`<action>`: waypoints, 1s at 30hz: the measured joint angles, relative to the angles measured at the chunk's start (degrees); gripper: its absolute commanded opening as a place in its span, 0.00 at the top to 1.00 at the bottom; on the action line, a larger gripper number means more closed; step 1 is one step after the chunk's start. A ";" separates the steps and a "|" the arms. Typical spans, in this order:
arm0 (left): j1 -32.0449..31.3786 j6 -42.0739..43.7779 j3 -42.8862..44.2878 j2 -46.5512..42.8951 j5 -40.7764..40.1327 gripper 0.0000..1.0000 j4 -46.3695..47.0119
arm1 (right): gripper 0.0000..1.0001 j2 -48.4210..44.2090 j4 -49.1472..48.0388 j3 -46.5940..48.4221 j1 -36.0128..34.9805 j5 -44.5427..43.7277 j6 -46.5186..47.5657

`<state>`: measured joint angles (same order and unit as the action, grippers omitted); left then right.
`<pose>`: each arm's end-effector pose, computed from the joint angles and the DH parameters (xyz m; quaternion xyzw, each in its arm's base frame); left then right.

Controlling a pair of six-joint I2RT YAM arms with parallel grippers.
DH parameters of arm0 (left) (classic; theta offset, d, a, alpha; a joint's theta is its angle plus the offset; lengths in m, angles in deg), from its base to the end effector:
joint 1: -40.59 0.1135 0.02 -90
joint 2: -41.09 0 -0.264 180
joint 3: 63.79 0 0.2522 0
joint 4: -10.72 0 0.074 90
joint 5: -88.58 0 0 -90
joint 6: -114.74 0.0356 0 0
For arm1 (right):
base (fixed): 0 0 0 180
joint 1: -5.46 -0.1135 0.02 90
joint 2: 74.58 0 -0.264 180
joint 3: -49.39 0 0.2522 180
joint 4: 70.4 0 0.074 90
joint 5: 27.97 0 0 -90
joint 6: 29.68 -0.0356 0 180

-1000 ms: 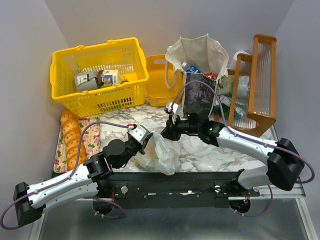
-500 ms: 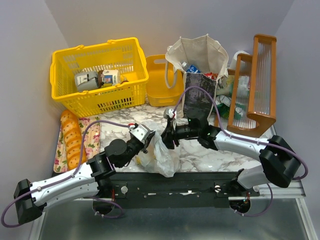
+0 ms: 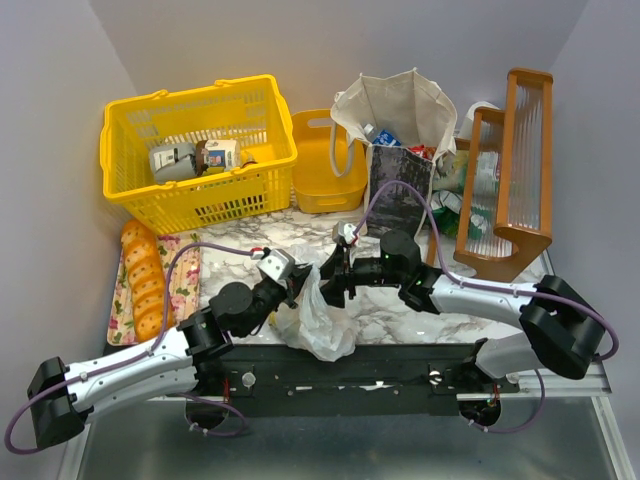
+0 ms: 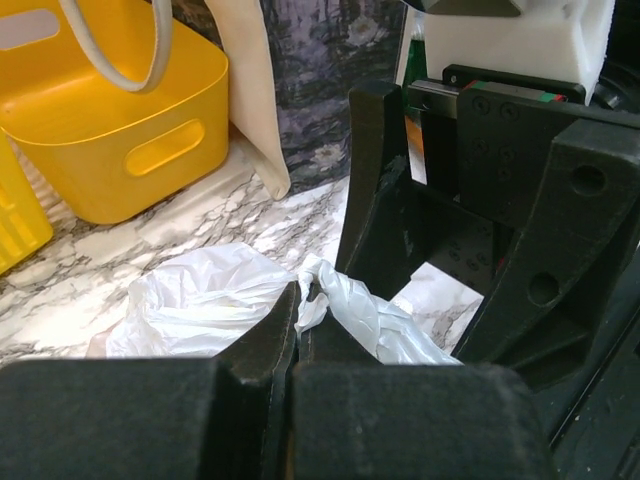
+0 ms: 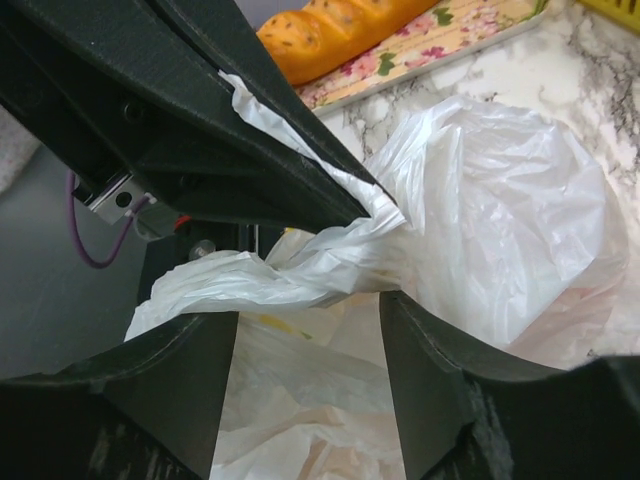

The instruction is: Place the mixed food into the grocery bags and tie them

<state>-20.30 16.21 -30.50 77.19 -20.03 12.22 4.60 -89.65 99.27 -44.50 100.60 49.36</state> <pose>0.0908 -0.1398 0.2542 0.2099 0.6832 -0.2977 0.6329 0.1700 0.2368 0.2316 -0.4415 0.6110 0.5256 0.3944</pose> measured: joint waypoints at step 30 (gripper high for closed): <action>-0.61 -8.09 -2.05 -7.87 1.62 0.73 -2.25 | 0.99 -2.82 -0.72 -1.64 -6.47 -20.70 6.67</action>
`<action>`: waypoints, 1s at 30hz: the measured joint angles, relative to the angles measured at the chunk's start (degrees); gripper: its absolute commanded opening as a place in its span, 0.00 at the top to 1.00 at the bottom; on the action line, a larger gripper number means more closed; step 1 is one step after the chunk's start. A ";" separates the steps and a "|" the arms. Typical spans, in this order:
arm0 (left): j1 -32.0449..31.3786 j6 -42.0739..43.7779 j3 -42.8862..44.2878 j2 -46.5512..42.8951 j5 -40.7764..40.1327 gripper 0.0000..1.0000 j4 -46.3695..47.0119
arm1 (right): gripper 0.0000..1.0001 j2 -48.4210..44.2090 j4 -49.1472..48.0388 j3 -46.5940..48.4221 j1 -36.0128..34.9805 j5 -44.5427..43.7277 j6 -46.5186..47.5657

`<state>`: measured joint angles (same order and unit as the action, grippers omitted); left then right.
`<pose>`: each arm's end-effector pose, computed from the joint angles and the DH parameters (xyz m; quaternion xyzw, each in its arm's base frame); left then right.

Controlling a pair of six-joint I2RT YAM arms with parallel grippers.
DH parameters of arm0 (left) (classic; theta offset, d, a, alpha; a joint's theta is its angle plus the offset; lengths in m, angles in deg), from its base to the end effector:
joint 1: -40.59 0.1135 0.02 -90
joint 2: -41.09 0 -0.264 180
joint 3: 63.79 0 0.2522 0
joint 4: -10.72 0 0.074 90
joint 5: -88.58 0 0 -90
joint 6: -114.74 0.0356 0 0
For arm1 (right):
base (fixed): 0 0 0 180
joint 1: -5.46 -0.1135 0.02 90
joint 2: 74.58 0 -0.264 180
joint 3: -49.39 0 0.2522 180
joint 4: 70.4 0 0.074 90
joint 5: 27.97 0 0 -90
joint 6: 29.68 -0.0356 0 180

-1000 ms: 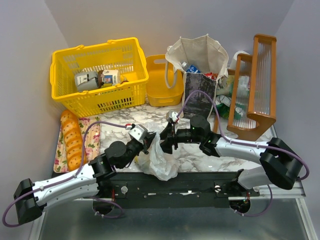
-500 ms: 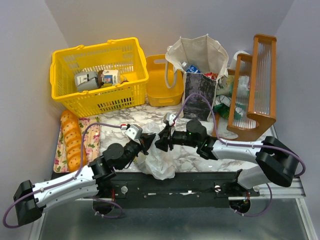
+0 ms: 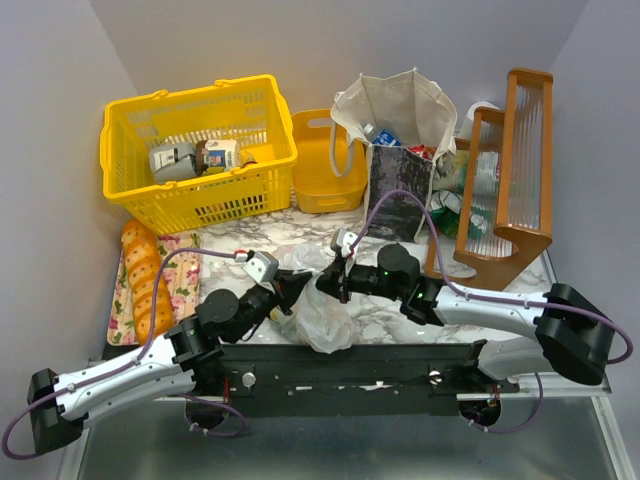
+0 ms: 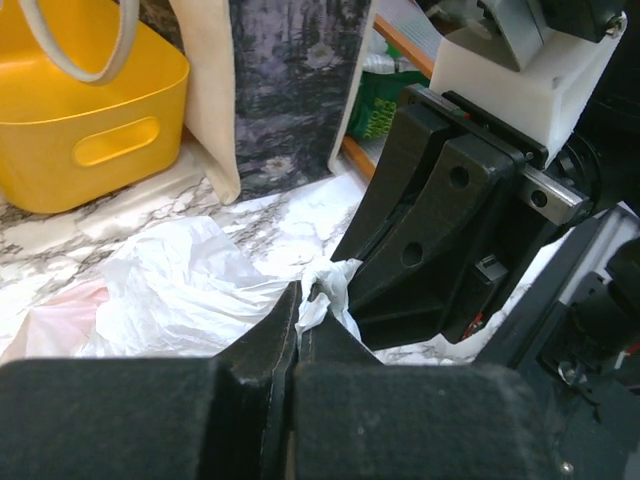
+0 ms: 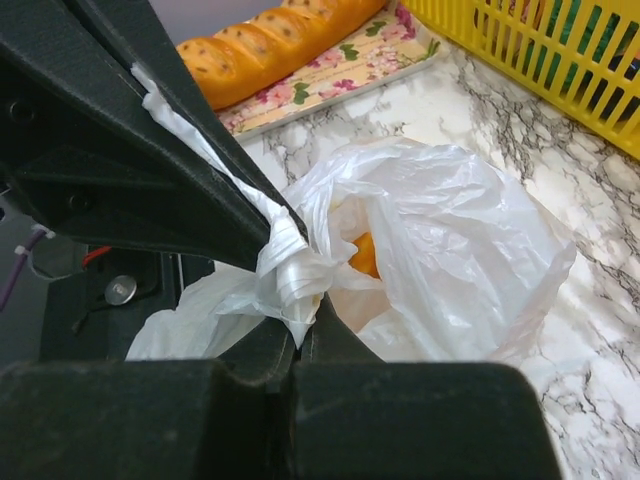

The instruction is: Place the mixed food into the grocery bags and tie them

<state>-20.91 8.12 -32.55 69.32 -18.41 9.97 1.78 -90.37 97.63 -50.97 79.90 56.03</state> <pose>0.0794 -0.1244 0.2559 0.1632 0.6742 -0.3698 0.6181 0.1496 0.2451 0.2359 -0.4194 0.6257 0.4283 0.4991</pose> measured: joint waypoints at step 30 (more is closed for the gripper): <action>0.74 -1.86 2.75 0.72 -4.46 1.00 -7.15 | 0.99 -6.34 18.99 1.88 0.94 -4.20 2.08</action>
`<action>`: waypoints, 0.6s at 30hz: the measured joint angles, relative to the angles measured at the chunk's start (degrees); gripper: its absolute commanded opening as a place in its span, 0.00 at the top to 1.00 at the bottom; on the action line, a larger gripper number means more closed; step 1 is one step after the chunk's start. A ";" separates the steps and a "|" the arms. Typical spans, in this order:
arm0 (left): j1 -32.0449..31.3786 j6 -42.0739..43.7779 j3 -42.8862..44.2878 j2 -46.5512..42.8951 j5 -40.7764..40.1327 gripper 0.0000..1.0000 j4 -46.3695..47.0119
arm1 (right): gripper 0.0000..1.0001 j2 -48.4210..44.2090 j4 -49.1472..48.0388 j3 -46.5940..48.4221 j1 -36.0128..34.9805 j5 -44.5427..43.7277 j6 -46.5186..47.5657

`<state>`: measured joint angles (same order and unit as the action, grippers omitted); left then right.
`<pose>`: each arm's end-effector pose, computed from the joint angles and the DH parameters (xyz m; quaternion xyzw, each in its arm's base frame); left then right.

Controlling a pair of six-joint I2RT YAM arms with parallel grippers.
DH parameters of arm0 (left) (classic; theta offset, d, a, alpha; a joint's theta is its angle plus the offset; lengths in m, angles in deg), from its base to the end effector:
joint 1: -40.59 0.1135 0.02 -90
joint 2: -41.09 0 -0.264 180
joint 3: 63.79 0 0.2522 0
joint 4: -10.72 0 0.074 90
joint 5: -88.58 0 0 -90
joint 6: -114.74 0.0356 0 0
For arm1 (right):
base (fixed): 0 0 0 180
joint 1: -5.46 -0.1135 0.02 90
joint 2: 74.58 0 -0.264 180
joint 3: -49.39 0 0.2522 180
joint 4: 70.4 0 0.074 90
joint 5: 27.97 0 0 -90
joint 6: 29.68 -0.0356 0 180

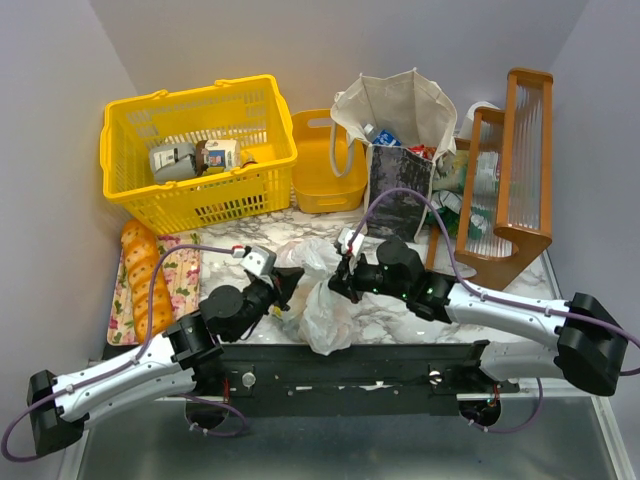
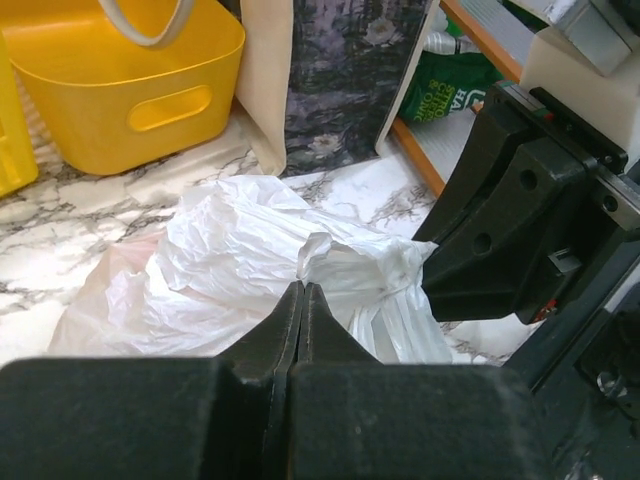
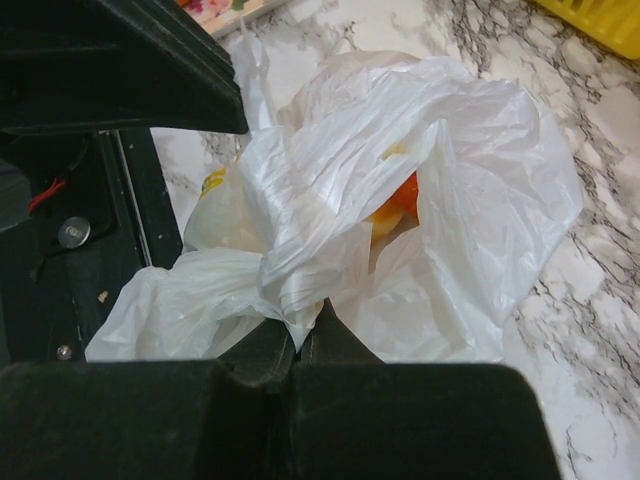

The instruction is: Place the mixed food into the grocery bags and tie them

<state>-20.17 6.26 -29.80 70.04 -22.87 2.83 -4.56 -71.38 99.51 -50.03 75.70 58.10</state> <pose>0.0833 -0.1221 0.2581 0.1371 0.7102 -0.3280 0.6077 0.1458 0.2270 0.2406 -0.4240 0.6912 0.3633 0.4588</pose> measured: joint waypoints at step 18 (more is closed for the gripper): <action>0.37 -33.46 13.14 12.61 -1.68 0.35 -15.56 | 0.99 0.79 10.99 4.72 -1.20 -7.87 3.58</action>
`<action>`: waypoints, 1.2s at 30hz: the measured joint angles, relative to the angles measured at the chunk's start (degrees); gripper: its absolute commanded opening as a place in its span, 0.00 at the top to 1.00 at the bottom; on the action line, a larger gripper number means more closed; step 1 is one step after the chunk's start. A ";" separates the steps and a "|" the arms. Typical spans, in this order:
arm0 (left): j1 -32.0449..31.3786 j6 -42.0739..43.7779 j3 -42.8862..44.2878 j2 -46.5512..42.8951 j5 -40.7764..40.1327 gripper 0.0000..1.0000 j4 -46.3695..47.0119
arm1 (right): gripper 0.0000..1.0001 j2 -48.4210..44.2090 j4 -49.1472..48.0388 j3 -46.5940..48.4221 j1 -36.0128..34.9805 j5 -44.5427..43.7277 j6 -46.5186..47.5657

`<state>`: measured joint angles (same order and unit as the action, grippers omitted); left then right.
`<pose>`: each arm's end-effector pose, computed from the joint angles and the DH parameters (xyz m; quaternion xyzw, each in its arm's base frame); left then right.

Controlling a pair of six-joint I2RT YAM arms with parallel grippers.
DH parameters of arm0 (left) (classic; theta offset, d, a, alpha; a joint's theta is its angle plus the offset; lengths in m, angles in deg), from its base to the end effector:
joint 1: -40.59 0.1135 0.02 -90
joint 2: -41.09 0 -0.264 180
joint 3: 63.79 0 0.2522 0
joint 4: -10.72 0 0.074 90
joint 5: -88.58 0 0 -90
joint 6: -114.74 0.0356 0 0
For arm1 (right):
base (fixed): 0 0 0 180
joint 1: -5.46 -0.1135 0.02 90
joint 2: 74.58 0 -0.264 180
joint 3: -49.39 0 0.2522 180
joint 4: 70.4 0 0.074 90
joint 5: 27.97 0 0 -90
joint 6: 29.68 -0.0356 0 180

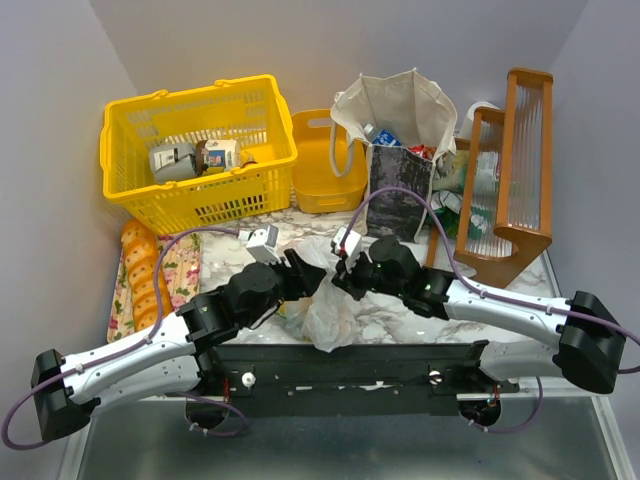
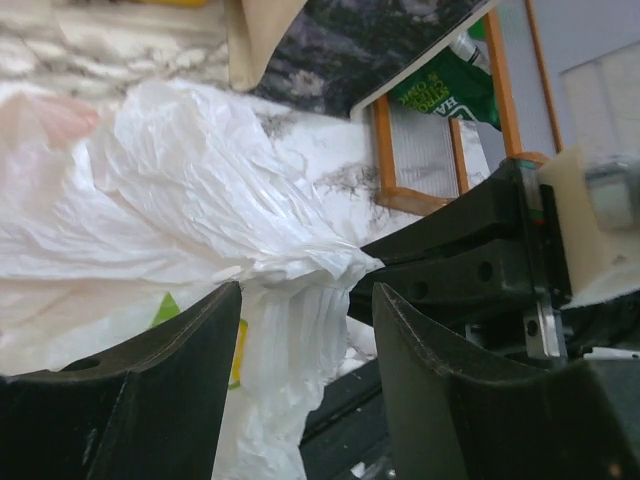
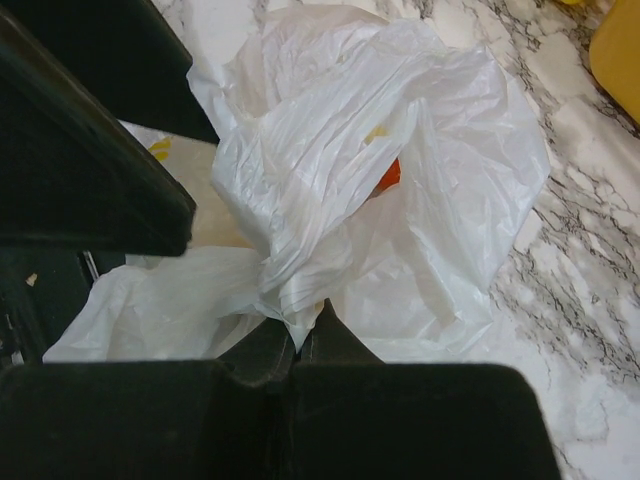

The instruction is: Place the mixed food into the grocery bags and tie them

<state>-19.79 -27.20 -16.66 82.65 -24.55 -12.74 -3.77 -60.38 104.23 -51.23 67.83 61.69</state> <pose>0.0987 -0.1453 0.2803 -0.0594 0.7986 -0.3887 0.4557 0.1475 0.2310 0.2455 -0.4344 0.7275 0.2837 0.4489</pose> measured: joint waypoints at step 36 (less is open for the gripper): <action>3.28 -30.58 -10.32 5.44 6.08 0.99 15.56 | 0.87 0.76 -2.78 -1.27 -5.60 -6.58 4.33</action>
<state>-16.52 -57.78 -26.98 88.09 -18.48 2.83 -3.01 -63.16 102.96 -56.83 61.25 66.01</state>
